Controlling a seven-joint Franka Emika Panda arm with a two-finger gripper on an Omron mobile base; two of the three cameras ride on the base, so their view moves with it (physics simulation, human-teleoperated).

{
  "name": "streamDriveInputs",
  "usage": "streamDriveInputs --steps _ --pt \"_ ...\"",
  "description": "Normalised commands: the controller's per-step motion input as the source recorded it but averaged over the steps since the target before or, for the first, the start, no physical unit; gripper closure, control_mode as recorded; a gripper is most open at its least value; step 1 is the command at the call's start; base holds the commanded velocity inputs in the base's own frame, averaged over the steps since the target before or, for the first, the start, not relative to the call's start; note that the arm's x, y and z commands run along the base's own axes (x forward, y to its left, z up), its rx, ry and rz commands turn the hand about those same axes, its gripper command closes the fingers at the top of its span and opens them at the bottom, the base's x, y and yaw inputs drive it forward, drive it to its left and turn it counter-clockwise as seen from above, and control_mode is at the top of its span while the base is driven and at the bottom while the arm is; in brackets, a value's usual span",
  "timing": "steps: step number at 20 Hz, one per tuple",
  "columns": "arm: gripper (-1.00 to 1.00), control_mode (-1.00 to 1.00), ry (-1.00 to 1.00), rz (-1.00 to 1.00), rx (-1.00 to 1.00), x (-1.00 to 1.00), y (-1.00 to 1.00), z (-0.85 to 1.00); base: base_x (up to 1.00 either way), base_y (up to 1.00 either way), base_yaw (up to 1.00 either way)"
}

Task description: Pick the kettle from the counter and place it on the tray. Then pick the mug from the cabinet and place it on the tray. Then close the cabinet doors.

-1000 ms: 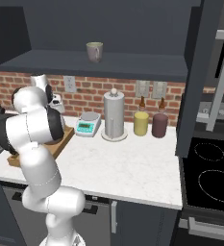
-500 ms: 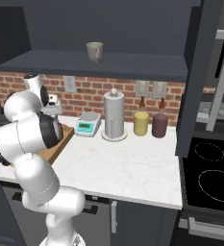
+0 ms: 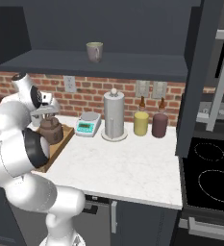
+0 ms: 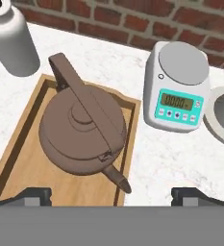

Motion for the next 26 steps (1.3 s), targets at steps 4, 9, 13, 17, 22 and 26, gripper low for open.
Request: streamDriveInputs --steps 4,9,13,17,22,26 --pt "-1.0 -1.0 -0.14 -0.15 0.0 -0.52 -0.27 0.32 0.0 0.0 0.0" --pt "-1.0 -1.0 -0.14 -0.14 0.0 -0.37 -0.31 0.53 0.0 0.0 0.0" --pt "-1.0 -1.0 -0.17 -0.08 0.01 -0.29 -0.32 0.69 0.0 0.0 0.0" --pt "-1.0 -1.0 -0.13 -0.1 0.05 -0.39 -0.37 0.69 0.0 0.0 0.0" --pt "-1.0 -1.0 -0.07 -0.15 0.13 -0.67 -0.36 0.43 0.0 0.0 0.0" --pt "-1.0 -1.0 -0.05 -0.09 0.13 -0.78 -0.39 0.25 0.0 0.0 0.0"
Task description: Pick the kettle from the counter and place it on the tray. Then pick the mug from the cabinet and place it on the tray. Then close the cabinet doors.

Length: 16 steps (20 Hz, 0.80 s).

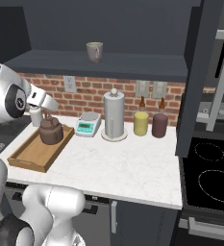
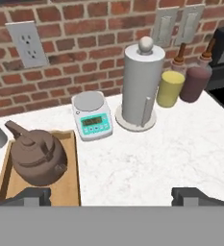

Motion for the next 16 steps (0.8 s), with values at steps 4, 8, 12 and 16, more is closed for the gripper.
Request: streamDriveInputs --steps 4,8,12,16 --pt "-1.0 -1.0 -0.06 -0.01 0.07 -0.52 -0.5 0.34 0.0 0.0 0.0" --pt "-1.0 -1.0 -0.15 0.0 0.0 -0.31 -0.61 0.32 0.0 0.0 0.0" --pt "-1.0 -1.0 -0.26 0.04 0.0 -0.11 -0.56 0.33 0.0 0.0 0.0" --pt "-1.0 -1.0 -0.26 0.08 -0.03 0.0 -0.5 0.53 0.0 0.0 0.0"
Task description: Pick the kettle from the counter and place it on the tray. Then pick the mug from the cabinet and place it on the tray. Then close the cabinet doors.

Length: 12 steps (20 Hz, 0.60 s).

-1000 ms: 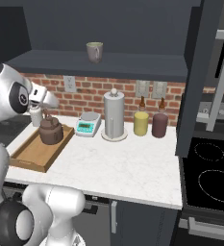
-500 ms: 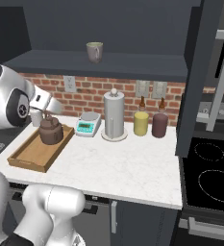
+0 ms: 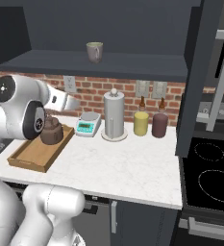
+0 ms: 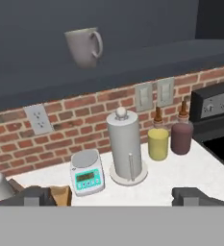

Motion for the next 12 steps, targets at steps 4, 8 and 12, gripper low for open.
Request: streamDriveInputs --steps 4,8,12 --pt "-1.0 -1.0 -0.16 0.07 -0.1 0.0 -0.48 0.55 0.0 0.0 0.0" --pt "-1.0 -1.0 -0.03 0.04 -0.11 -0.01 -0.09 0.64 0.0 0.0 0.0" --pt "-1.0 -1.0 0.0 0.0 -0.09 0.01 0.1 0.28 0.0 0.0 0.0"
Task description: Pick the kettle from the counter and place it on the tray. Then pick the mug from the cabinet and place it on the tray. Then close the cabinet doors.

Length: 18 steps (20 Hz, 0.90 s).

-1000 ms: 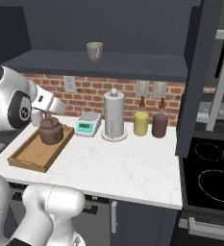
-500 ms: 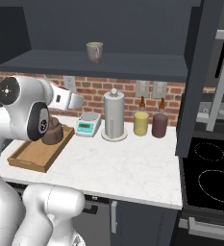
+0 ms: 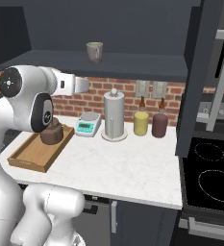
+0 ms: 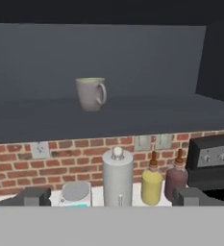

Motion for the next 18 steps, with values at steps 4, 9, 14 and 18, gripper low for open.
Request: streamDriveInputs --steps 4,9,14,18 --pt "-1.0 -1.0 0.0 0.0 -0.01 0.0 0.02 0.0 0.0 0.0 0.0" --pt "-1.0 -1.0 0.0 0.0 0.0 0.01 0.0 0.0 0.0 0.0 0.0" --pt "-1.0 -1.0 0.0 0.0 0.0 0.05 -0.01 0.08 0.0 0.0 0.0" --pt "-1.0 -1.0 0.0 0.0 0.0 0.16 0.0 0.13 0.0 0.0 0.0"
